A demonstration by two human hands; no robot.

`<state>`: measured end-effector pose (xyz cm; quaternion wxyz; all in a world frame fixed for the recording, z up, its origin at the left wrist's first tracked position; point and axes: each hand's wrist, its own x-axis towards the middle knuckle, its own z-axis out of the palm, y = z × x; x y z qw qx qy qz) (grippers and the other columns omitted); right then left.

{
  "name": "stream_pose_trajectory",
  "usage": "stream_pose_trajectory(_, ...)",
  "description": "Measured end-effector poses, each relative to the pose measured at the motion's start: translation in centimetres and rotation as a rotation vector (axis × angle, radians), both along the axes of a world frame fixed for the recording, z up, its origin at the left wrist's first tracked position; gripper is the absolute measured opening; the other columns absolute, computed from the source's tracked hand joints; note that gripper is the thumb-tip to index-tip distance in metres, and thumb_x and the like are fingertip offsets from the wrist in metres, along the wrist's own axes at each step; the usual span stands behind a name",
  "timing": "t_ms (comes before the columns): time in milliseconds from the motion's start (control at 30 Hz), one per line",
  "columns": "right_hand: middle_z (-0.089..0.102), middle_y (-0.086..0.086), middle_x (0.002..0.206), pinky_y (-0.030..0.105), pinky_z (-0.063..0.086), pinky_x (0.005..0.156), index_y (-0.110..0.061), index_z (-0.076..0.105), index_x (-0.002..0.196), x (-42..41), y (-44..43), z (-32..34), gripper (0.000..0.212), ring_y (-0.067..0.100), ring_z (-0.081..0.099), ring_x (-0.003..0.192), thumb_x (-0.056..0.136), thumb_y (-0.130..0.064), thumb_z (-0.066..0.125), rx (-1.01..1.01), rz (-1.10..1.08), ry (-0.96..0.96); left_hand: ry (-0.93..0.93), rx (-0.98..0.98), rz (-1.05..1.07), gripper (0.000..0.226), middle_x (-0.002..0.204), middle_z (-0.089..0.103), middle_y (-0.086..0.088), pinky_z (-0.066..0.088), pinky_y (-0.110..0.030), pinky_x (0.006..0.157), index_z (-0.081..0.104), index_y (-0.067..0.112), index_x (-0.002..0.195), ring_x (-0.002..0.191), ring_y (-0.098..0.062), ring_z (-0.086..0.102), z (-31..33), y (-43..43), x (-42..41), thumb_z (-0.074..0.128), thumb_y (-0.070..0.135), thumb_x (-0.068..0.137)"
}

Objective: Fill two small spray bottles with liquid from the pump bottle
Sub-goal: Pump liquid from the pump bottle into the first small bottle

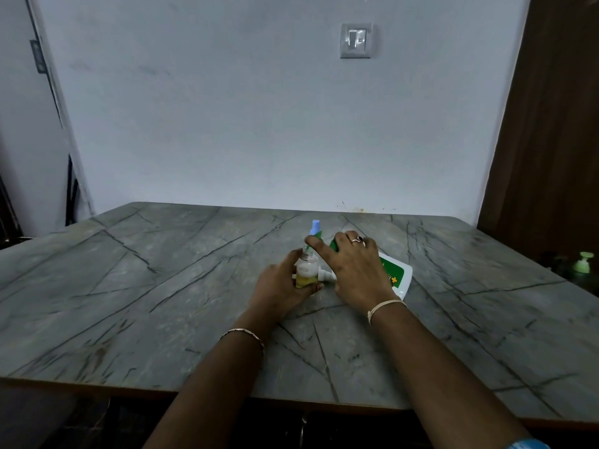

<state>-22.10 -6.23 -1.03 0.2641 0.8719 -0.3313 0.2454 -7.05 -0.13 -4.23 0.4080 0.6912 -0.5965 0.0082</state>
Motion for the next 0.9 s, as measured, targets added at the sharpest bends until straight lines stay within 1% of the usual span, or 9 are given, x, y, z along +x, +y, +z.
stream_pose_trajectory(100,0.055,0.010,0.115,0.046,0.040,0.089,-0.034,0.026,0.143,0.1,-0.2,-0.2,0.086,0.030,0.050,0.111,0.073,-0.022,0.074,-0.014,-0.009,-0.006,-0.014,-0.013,0.001,0.084,0.126,0.062,-0.002,0.049,-0.028,0.091,0.034,0.024,0.143,0.107,-0.016,0.063,0.0,0.0,-0.1,0.075,0.048,0.073)
stream_pose_trajectory(167,0.058,0.010,0.104,0.045,0.044,0.082,-0.033,0.035,0.136,0.4,-0.4,-0.3,0.088,0.030,0.055,0.101,0.062,-0.023,0.082,-0.045,-0.015,-0.044,-0.018,-0.015,-0.006,0.084,0.126,0.062,-0.002,0.049,-0.028,0.090,0.034,0.024,0.143,0.106,-0.016,0.064,-0.1,0.0,0.0,0.075,0.048,0.073)
stream_pose_trajectory(200,0.059,0.009,0.099,0.044,0.045,0.078,-0.032,0.037,0.131,0.7,-0.4,-0.4,0.089,0.029,0.056,0.096,0.055,-0.023,0.084,-0.054,-0.017,-0.072,-0.019,-0.015,-0.011,0.084,0.126,0.063,-0.002,0.050,-0.028,0.090,0.035,0.024,0.142,0.105,-0.015,0.064,-0.1,-0.1,0.1,0.075,0.048,0.073)
stream_pose_trajectory(267,0.059,0.009,0.094,0.044,0.046,0.074,-0.031,0.036,0.126,1.0,-0.6,-0.5,0.091,0.029,0.057,0.092,0.050,-0.022,0.086,-0.064,-0.009,-0.096,-0.019,-0.015,-0.018,0.083,0.125,0.063,-0.001,0.052,-0.030,0.090,0.035,0.025,0.141,0.103,-0.015,0.065,-0.3,-0.2,0.2,0.075,0.050,0.073)
stream_pose_trajectory(500,0.059,0.011,0.093,0.046,0.046,0.074,-0.032,0.039,0.134,0.4,-0.4,-0.8,0.090,0.032,0.057,0.091,0.056,-0.015,0.082,-0.119,0.013,-0.082,-0.005,-0.049,-0.026,0.081,0.121,0.065,0.000,0.052,-0.030,0.089,0.038,0.024,0.140,0.101,-0.014,0.066,-0.4,-0.2,0.3,0.076,0.048,0.072)
stream_pose_trajectory(667,0.059,0.011,0.098,0.046,0.046,0.078,-0.031,0.041,0.133,0.5,-0.4,-0.6,0.089,0.032,0.056,0.096,0.056,-0.019,0.084,-0.089,-0.023,-0.058,-0.021,-0.059,-0.038,0.078,0.119,0.067,-0.001,0.053,-0.029,0.087,0.040,0.025,0.138,0.101,-0.015,0.066,-0.4,-0.2,0.2,0.076,0.046,0.073)
stream_pose_trajectory(767,0.059,0.011,0.094,0.045,0.047,0.075,-0.030,0.039,0.127,0.7,-0.4,-0.7,0.090,0.031,0.057,0.093,0.050,-0.021,0.086,-0.094,-0.021,-0.091,-0.029,-0.049,-0.038,0.077,0.120,0.066,-0.001,0.050,-0.025,0.087,0.039,0.025,0.139,0.103,-0.015,0.064,-0.4,-0.3,0.3,0.075,0.046,0.074)
stream_pose_trajectory(833,0.060,0.011,0.090,0.045,0.047,0.072,-0.029,0.038,0.125,0.8,-0.5,-0.7,0.093,0.031,0.058,0.089,0.046,-0.021,0.088,-0.110,-0.003,-0.116,-0.024,-0.055,-0.040,0.077,0.117,0.067,-0.001,0.052,-0.028,0.088,0.040,0.025,0.138,0.101,-0.015,0.065,-0.4,-0.3,0.3,0.075,0.047,0.073)
stream_pose_trajectory(900,0.060,0.010,0.089,0.044,0.048,0.071,-0.030,0.038,0.126,0.7,-0.6,-0.8,0.094,0.031,0.059,0.087,0.047,-0.020,0.087,-0.125,0.000,-0.116,-0.015,-0.063,-0.036,0.077,0.115,0.068,-0.001,0.053,-0.032,0.088,0.041,0.026,0.137,0.100,-0.015,0.066,-0.5,-0.3,0.3,0.075,0.049,0.072)
